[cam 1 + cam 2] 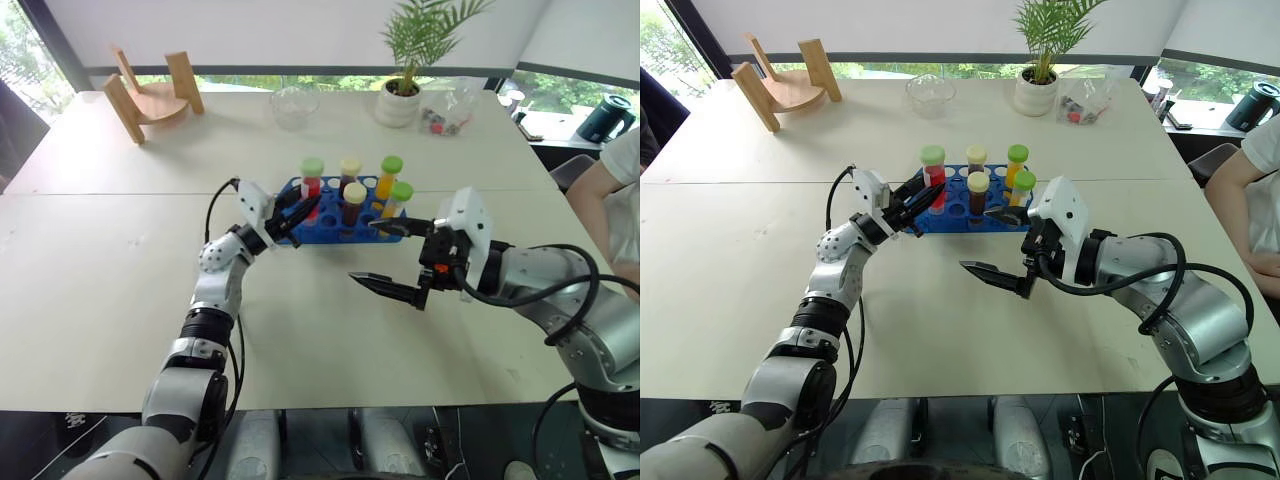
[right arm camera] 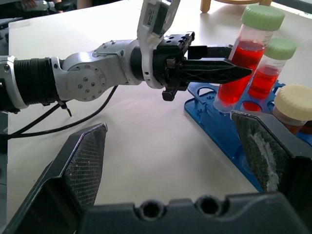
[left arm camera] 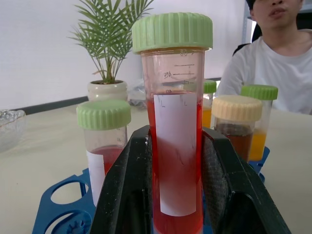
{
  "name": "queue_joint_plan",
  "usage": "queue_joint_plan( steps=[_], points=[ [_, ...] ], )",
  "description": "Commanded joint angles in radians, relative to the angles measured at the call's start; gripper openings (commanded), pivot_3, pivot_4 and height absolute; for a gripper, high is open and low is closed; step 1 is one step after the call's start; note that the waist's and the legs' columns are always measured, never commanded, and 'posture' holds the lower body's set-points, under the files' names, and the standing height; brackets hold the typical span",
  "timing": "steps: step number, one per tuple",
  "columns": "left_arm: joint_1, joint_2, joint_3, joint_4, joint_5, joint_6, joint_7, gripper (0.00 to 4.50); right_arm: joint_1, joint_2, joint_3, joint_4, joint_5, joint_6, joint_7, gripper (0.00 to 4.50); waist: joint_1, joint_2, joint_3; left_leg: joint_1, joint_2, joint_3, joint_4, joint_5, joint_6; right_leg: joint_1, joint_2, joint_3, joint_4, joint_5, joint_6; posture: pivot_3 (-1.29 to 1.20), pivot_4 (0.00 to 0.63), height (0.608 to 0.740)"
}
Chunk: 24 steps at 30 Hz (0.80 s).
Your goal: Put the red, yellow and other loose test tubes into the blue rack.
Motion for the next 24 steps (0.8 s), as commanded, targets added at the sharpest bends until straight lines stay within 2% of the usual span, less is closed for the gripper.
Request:
queue_joint_plan(
  steps=[1, 15, 22, 23, 24],
  points=[
    [-0.023, -0.010, 0.004, 0.016, -0.006, -0.056, -0.015, 0.79, -0.005, 0.000, -0.022, -0.045, 0.016, -0.002, -0.010, 4.50, 0.000, 0.000, 0.000, 0.000, 0.000, 0.000, 0.000, 0.000, 0.000, 0.000, 0.000, 0.000, 0.000, 0.000, 0.000, 0.00, 0.150, 0.740],
    [-0.009, -0.005, 0.002, 0.083, 0.018, -0.090, -0.015, 0.79, -0.011, -0.003, -0.017, -0.042, 0.020, 0.001, -0.018, 4.50, 0.000, 0.000, 0.000, 0.000, 0.000, 0.000, 0.000, 0.000, 0.001, 0.000, 0.000, 0.000, -0.001, 0.000, 0.000, 0.00, 0.150, 0.740],
    [0.010, 0.027, -0.010, 0.084, 0.035, -0.082, -0.047, 4.18, -0.016, 0.002, -0.011, -0.037, 0.018, -0.001, -0.018, 4.50, -0.001, 0.000, 0.000, 0.000, 0.000, 0.000, 0.000, 0.000, 0.001, 0.000, 0.000, 0.000, -0.001, 0.000, 0.000, 0.00, 0.150, 0.740],
    [0.020, 0.044, -0.010, 0.063, 0.034, -0.055, -0.051, 4.49, -0.015, 0.002, -0.011, -0.036, 0.019, 0.000, -0.017, 4.50, -0.002, 0.000, 0.000, 0.000, 0.000, 0.000, 0.000, 0.000, 0.001, 0.000, 0.000, 0.000, -0.001, 0.000, 0.000, 0.00, 0.150, 0.740],
    [0.033, 0.065, -0.015, 0.036, 0.035, -0.027, -0.063, 4.49, -0.013, 0.001, -0.011, -0.035, 0.020, 0.000, -0.016, 4.50, -0.003, 0.000, 0.000, 0.000, 0.000, 0.000, 0.000, 0.000, 0.001, 0.000, 0.000, 0.000, -0.001, 0.000, 0.000, 0.00, 0.150, 0.740]
  ],
)
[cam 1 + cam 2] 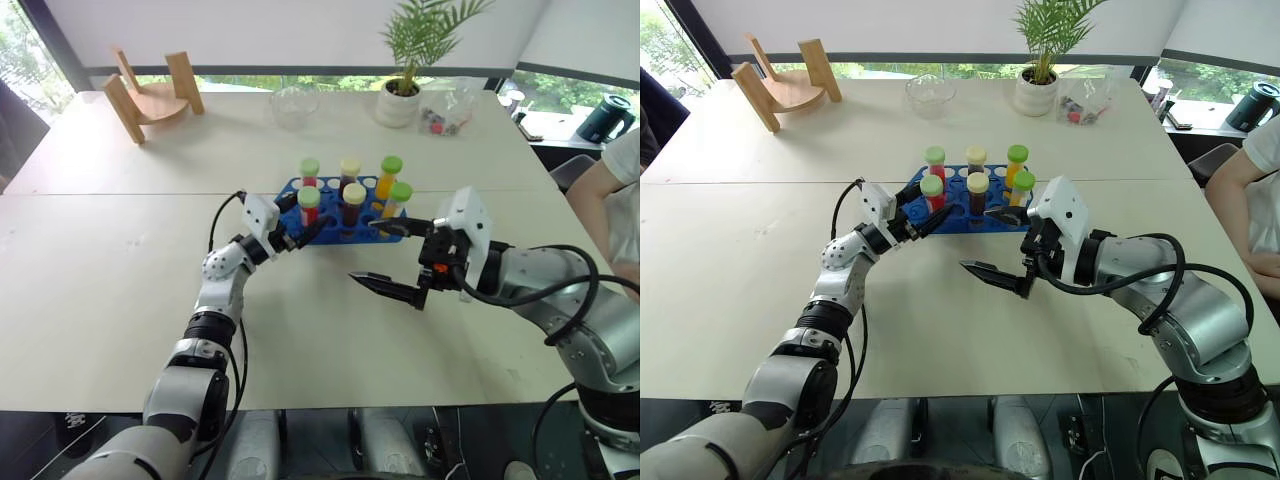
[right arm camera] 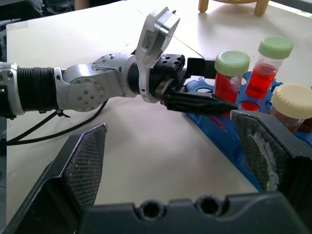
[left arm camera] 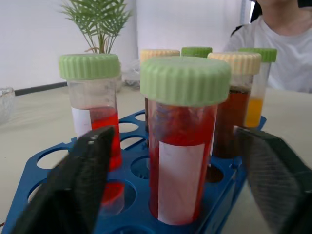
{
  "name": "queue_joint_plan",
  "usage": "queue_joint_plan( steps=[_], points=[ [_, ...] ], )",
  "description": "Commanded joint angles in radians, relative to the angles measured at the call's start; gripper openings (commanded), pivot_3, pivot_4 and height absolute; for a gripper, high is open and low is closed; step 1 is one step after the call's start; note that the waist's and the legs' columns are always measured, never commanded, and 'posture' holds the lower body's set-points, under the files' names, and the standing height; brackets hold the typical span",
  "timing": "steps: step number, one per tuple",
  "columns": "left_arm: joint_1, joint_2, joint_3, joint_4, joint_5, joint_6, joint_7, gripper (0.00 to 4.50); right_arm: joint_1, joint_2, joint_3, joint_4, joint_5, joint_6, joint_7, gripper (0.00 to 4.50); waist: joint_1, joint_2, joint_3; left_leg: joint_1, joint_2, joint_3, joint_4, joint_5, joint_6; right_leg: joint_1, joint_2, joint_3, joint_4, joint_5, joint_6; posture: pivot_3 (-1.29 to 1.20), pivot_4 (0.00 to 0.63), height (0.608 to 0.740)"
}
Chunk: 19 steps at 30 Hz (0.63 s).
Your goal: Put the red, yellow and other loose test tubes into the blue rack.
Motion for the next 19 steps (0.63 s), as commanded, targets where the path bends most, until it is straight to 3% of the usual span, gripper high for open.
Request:
queue_joint_plan(
  steps=[1, 7, 13, 19],
  points=[
    [0.034, 0.057, -0.009, -0.086, 0.000, 0.053, -0.035, 4.49, -0.011, 0.002, -0.012, -0.029, 0.011, -0.008, 0.001, 4.50, -0.002, 0.000, 0.000, 0.000, 0.000, 0.000, 0.000, 0.000, 0.000, 0.000, 0.000, 0.000, 0.000, 0.000, 0.000, 0.00, 0.150, 0.740],
    [0.178, 0.231, -0.010, -0.483, -0.099, 0.376, -0.118, 4.49, 0.030, -0.017, -0.039, -0.013, 0.000, -0.020, 0.014, 4.50, -0.002, 0.000, 0.000, 0.000, 0.001, 0.000, -0.002, 0.000, 0.000, -0.001, 0.000, 0.000, 0.000, 0.000, 0.000, 0.00, 0.150, 0.740],
    [0.409, 0.521, 0.117, -0.929, -0.234, 0.700, -0.126, 4.49, 0.113, -0.064, -0.128, 0.023, 0.006, -0.017, 0.038, 4.50, -0.004, 0.000, 0.000, 0.000, 0.002, 0.001, -0.004, 0.000, 0.000, -0.001, -0.001, 0.000, -0.002, 0.000, -0.001, 0.00, 0.150, 0.740],
    [0.565, 0.644, 0.243, -1.171, -0.416, 0.954, -0.097, 4.49, 0.169, -0.106, -0.171, 0.055, -0.003, -0.030, 0.078, 4.50, 0.003, 0.000, 0.000, 0.001, 0.001, 0.001, -0.007, 0.000, 0.000, -0.001, -0.002, 0.000, -0.004, -0.002, -0.003, 0.00, 0.150, 0.740]
  ],
)
